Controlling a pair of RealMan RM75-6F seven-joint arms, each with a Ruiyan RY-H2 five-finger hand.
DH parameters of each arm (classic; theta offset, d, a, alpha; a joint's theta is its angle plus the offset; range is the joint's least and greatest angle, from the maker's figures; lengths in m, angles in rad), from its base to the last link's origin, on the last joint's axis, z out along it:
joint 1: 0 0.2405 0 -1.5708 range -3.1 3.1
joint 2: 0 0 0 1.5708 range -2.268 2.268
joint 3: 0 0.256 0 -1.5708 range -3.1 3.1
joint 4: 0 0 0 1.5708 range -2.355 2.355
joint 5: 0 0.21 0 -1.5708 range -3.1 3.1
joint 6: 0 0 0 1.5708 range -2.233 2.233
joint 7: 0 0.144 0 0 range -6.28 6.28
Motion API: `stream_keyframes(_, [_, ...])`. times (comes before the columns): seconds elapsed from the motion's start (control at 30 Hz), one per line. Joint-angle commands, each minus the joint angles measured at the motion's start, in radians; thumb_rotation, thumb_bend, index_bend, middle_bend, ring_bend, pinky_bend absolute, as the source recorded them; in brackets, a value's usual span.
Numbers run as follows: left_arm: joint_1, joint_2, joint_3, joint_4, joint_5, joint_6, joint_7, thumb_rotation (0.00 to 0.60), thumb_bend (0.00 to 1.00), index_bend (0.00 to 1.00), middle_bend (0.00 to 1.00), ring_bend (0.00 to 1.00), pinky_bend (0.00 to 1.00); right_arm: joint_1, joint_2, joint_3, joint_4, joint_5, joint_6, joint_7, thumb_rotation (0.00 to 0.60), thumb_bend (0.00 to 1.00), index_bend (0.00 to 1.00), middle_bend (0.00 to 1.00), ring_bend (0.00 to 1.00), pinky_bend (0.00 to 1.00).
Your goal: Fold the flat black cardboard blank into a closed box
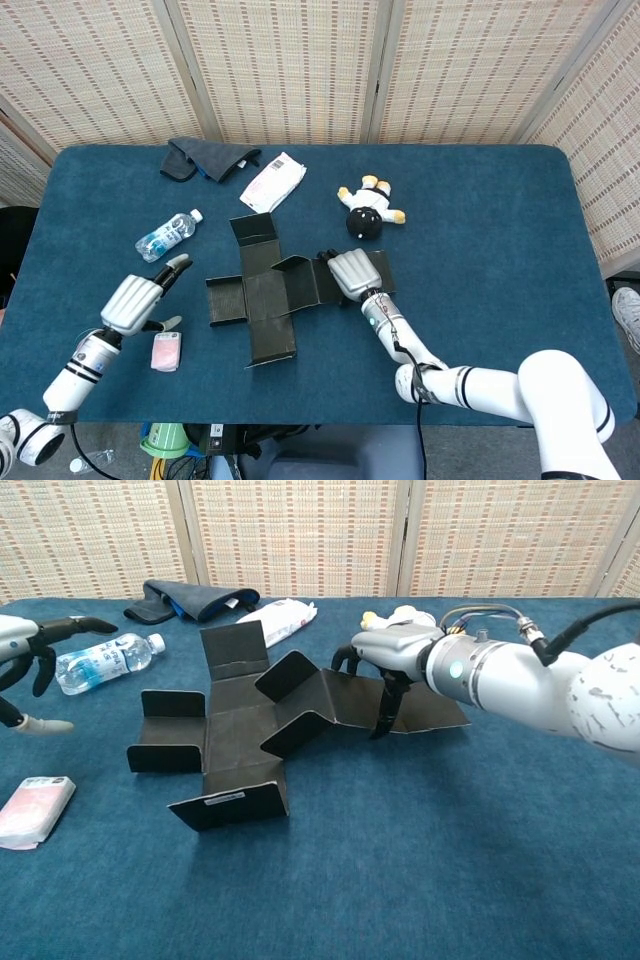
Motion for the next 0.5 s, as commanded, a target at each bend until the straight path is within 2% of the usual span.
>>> stream_keyframes(0.03, [-0.04, -0.101, 0.019, 0.132, 0.048, 0.027, -0.034, 0.6, 0.16, 0.0, 0.0, 0.58, 0.75, -0.008, 0.005, 0.0, 0.01, -0.012, -0.02, 0.03, 0.6, 0.02, 0.25, 0.29, 0.82, 1.0])
stream_keyframes(0.2, [-0.071, -0.215, 0.027, 0.311, 0.076, 0.077, -0.08, 0.6, 0.16, 0.0, 0.0, 0.57, 0.75, -0.017, 0.013, 0.001, 0.022, -0.043, -0.039, 0.072, 0.6, 0.02, 0.25, 0.29, 0.82, 1.0])
stream_keyframes(0.33, [-0.094, -0.295, 0.044, 0.434, 0.083, 0.078, -0.116, 0.6, 0.16, 0.0, 0.0, 0.57, 0.75, -0.026, 0.015, -0.002, 0.036, -0.06, -0.053, 0.102, 0.6, 0.02, 0.25, 0.29, 0.82, 1.0])
stream_keyframes(0.5, [-0.113, -0.348, 0.069, 0.528, 0.091, 0.07, -0.125, 0.6, 0.16, 0.0, 0.0, 0.57, 0.75, -0.032, 0.017, -0.004, 0.051, -0.065, -0.069, 0.123, 0.6, 0.02, 0.25, 0.29, 0.82, 1.0])
